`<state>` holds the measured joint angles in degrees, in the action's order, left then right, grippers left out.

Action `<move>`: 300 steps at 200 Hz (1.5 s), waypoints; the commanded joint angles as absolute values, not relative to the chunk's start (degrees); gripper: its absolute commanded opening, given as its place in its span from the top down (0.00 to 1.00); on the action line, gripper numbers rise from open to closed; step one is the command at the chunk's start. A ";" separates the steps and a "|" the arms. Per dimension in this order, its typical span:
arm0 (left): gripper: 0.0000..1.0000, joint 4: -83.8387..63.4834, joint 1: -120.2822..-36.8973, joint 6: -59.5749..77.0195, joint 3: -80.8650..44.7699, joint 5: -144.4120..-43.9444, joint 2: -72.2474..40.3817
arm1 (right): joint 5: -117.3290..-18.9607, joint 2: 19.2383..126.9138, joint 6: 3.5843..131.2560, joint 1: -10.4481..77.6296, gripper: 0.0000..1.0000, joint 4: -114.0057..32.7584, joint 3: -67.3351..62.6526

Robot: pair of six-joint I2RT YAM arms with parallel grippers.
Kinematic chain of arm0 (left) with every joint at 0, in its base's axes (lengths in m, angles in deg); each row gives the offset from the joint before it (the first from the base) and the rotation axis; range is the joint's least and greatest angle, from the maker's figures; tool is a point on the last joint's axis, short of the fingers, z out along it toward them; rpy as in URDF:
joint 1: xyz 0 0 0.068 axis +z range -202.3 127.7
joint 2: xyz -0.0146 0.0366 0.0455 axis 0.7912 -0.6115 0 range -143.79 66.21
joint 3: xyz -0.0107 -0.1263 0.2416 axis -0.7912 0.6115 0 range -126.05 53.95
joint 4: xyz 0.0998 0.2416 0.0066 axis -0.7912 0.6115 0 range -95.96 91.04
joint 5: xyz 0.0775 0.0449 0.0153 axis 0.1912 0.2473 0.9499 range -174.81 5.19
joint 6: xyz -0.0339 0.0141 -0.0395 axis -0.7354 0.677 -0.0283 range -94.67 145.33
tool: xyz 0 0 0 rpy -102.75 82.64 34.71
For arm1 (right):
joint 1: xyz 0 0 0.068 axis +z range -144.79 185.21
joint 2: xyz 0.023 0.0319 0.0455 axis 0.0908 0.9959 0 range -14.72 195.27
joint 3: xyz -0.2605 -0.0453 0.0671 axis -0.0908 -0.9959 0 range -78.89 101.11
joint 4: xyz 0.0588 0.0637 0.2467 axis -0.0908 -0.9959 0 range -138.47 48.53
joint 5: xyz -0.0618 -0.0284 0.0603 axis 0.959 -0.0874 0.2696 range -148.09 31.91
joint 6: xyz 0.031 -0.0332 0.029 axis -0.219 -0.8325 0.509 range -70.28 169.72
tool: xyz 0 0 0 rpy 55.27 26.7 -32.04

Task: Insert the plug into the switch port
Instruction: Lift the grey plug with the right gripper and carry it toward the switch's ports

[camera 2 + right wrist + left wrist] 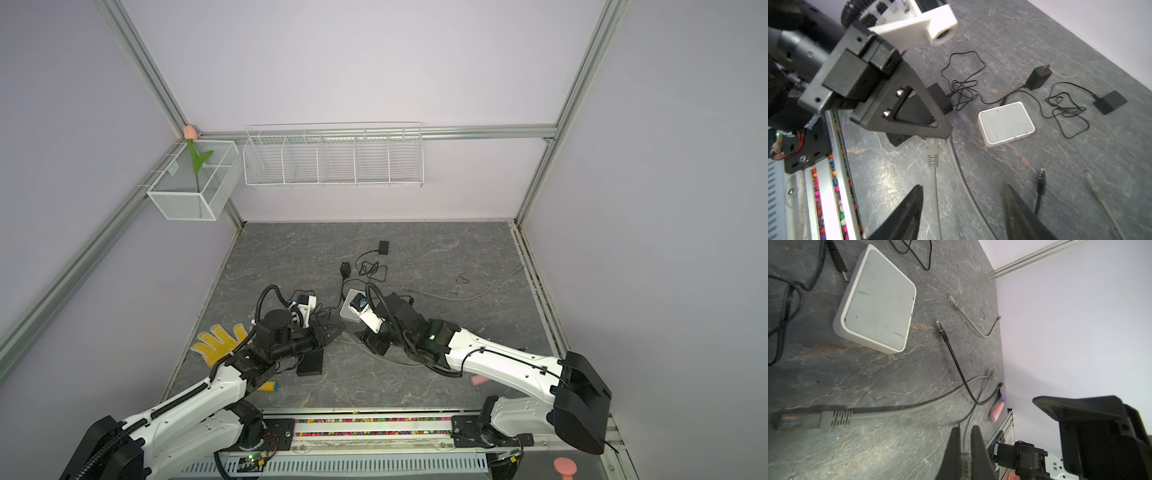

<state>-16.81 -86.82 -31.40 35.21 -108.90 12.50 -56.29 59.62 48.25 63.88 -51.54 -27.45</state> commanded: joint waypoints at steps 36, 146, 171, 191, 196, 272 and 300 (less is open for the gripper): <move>1.00 -17.91 -86.95 -30.74 35.87 -109.58 13.48 | -66.62 68.11 47.87 63.39 0.60 -55.99 -22.44; 1.00 -17.56 -86.99 -30.40 35.72 -109.50 13.45 | -65.65 73.96 47.66 63.38 0.71 -56.53 -20.45; 1.00 -17.54 -86.93 -30.39 35.63 -109.50 13.30 | -65.73 73.83 47.78 63.39 0.82 -55.82 -20.68; 1.00 -17.69 -86.93 -30.40 35.60 -109.53 13.35 | -65.95 73.79 47.87 63.34 0.91 -55.01 -21.11; 1.00 -17.77 -86.93 -30.44 35.62 -109.63 13.34 | -65.87 73.78 47.87 63.37 0.93 -55.01 -21.12; 0.63 -13.02 -86.91 -27.98 34.56 -108.63 14.74 | -63.15 72.74 47.83 63.33 0.94 -55.57 -21.60; 0.25 8.75 -85.52 -19.62 26.86 -96.88 18.82 | -57.58 74.42 46.46 64.68 0.94 -59.07 -20.25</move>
